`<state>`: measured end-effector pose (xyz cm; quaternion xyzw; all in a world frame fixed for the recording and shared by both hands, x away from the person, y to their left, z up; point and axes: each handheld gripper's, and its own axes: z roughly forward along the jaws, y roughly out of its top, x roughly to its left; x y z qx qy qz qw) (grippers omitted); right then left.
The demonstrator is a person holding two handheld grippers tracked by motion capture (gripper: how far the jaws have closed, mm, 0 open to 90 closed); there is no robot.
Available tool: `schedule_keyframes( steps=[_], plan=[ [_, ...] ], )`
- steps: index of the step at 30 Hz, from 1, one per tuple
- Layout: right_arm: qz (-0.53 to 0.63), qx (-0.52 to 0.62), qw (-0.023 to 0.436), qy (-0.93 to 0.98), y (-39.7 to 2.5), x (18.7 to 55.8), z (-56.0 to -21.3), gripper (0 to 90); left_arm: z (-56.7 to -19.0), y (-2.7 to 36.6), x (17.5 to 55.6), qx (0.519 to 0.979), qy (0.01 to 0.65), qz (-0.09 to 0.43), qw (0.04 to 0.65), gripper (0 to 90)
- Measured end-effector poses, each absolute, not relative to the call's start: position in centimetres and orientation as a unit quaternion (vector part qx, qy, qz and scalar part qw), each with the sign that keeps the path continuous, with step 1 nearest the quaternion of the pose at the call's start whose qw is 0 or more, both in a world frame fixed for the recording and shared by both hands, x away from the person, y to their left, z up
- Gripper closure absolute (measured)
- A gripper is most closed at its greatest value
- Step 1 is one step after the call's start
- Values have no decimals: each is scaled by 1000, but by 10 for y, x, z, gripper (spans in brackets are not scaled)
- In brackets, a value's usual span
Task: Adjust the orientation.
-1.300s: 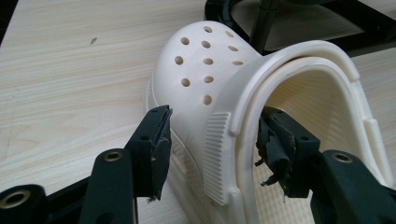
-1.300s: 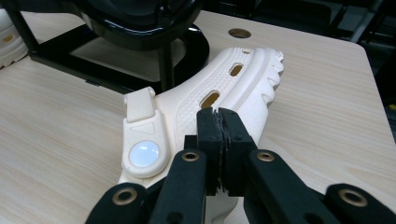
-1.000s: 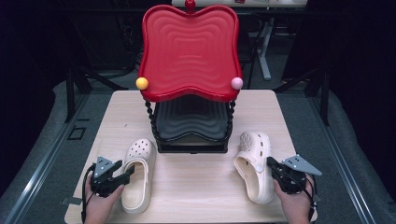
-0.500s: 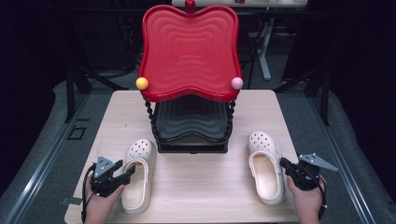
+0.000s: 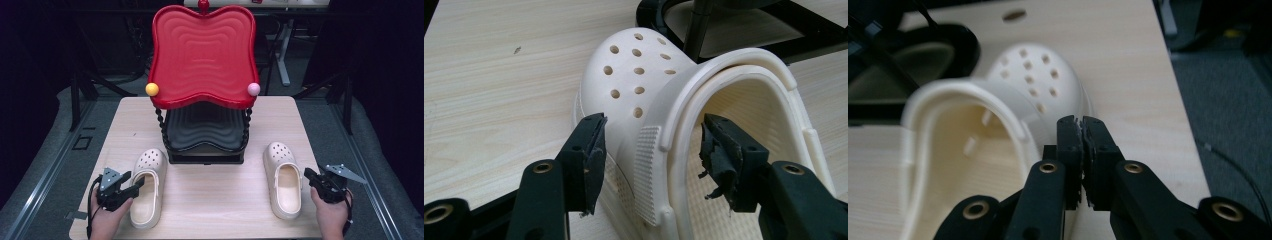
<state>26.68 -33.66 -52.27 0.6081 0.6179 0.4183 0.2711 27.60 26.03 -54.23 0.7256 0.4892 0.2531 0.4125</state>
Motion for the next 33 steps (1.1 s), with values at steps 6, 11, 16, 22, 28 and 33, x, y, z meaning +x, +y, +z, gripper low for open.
schedule_keyframes(
  steps=[6,11,16,22,28,33],
  plan=[
    [428,576,290,633,-322,261,-514,860,-542,260,276,728,487,252,411,439],
    [415,579,285,641,-320,265,-518,864,-542,260,276,726,489,252,412,439],
    [417,584,282,637,-322,266,-519,828,-542,260,276,725,489,252,414,439],
    [400,565,306,654,-316,263,-517,683,-542,260,276,727,488,251,412,439],
    [347,542,339,686,-304,266,-524,660,-542,260,276,727,488,251,413,439],
    [321,535,349,699,-297,268,-528,694,-541,260,276,728,487,251,412,439]
  ],
)
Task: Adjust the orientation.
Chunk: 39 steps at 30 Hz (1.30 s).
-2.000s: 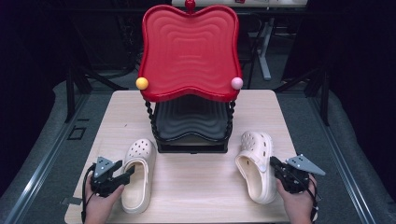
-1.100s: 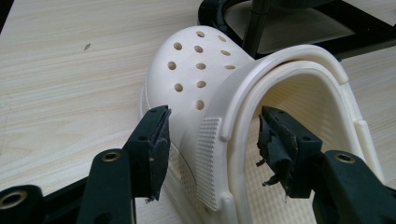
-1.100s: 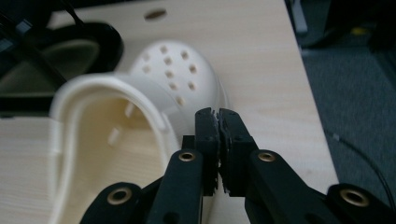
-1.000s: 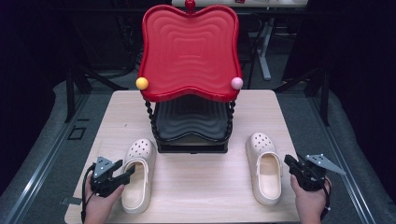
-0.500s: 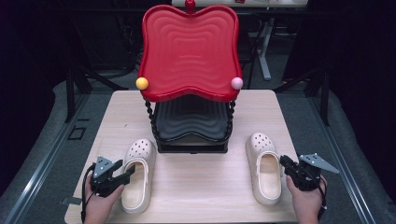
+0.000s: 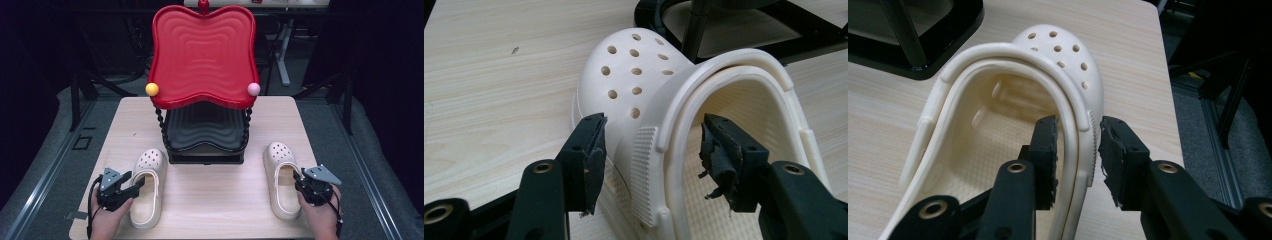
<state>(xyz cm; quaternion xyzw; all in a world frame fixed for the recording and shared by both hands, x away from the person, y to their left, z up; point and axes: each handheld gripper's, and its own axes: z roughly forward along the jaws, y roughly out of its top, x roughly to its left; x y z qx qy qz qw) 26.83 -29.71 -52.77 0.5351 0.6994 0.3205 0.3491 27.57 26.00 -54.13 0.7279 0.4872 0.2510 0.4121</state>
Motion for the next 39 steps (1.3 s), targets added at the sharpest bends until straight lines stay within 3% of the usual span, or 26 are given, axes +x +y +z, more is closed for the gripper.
schedule_keyframes(
  steps=[13,31,39],
  plan=[
    [329,543,322,702,-295,269,-525,752,-541,260,276,728,487,250,413,439],
    [343,518,292,727,-257,260,-522,746,-542,258,276,728,485,250,416,439],
    [355,513,281,729,-253,258,-523,701,-539,257,274,730,477,256,417,450]
  ],
)
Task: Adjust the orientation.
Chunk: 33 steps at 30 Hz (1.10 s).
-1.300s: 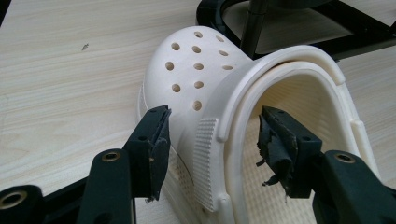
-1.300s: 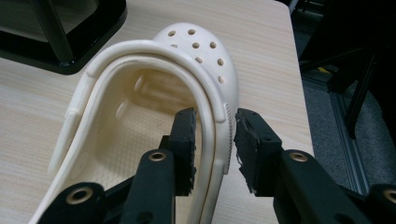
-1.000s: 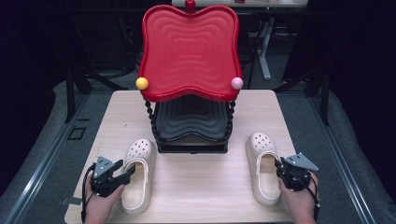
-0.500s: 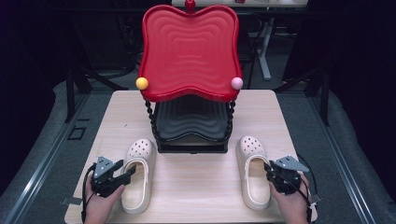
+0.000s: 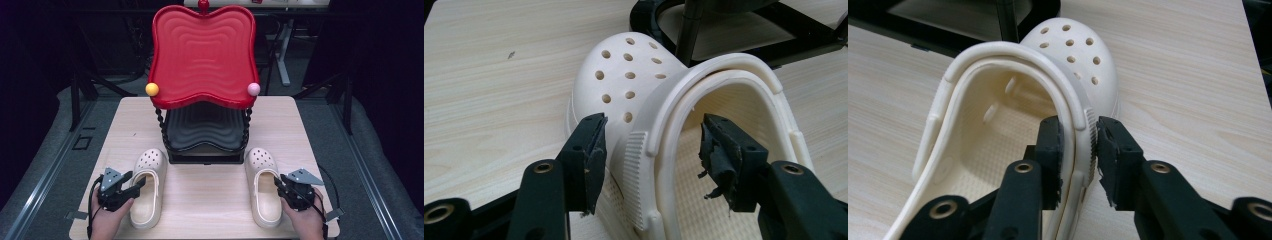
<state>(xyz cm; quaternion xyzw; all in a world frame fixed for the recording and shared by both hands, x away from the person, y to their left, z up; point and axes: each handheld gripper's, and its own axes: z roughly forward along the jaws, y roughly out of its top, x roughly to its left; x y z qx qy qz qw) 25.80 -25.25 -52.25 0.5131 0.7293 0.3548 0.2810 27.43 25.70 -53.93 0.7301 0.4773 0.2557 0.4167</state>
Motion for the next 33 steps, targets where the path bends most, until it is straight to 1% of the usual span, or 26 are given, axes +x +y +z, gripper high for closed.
schedule_keyframes(
  steps=[2,5,8,10,12,13,16,18,22,23,24,26,28,33],
  plan=[
    [366,511,280,726,-255,257,-521,671,-538,256,273,730,476,259,416,451],
    [375,502,290,724,-254,254,-518,660,-535,254,271,734,469,271,411,474],
    [357,470,316,743,-247,256,-522,629,-532,252,269,739,458,280,407,501],
    [351,461,323,749,-245,256,-522,628,-533,252,269,740,458,283,403,504],
    [345,455,334,750,-243,257,-522,652,-533,251,269,739,459,284,404,511],
    [345,455,334,750,-243,257,-522,652,-533,251,270,740,459,285,400,511],
    [335,457,335,752,-242,262,-522,694,-533,251,273,738,465,288,396,518],
    [339,463,327,751,-243,265,-522,694,-534,250,274,738,467,284,397,520],
    [336,463,325,753,-242,267,-523,709,-533,248,276,741,460,281,400,586],
    [335,467,321,753,-242,268,-522,714,-533,248,276,743,461,283,395,586],
    [334,471,317,753,-241,268,-521,722,-534,246,278,746,461,292,381,616],
    [329,476,312,753,-239,269,-519,728,-534,246,278,748,461,295,375,639],
    [331,488,305,748,-237,268,-519,733,-534,244,278,749,461,300,368,650],
    [324,485,313,750,-232,267,-518,729,-536,242,278,752,456,310,360,656]
  ],
)
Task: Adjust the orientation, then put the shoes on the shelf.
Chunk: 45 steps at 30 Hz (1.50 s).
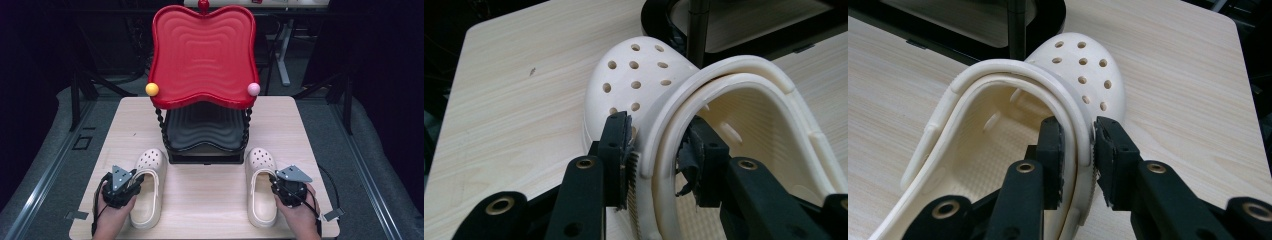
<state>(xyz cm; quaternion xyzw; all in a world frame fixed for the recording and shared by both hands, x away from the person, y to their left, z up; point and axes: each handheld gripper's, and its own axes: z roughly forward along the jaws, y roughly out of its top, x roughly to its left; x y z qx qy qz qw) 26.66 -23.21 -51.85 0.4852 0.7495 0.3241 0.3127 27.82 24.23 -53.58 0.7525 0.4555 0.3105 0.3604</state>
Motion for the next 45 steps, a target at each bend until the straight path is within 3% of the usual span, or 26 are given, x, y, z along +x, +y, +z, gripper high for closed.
schedule_keyframes(
  steps=[13,31,45],
  plan=[
    [319,485,315,751,-228,268,-518,746,-533,245,280,749,466,320,346,740],
    [334,506,310,732,-232,262,-513,757,-525,257,270,749,463,307,362,755],
    [346,480,340,731,-227,249,-489,762,-510,264,261,746,461,293,382,757]
  ],
)
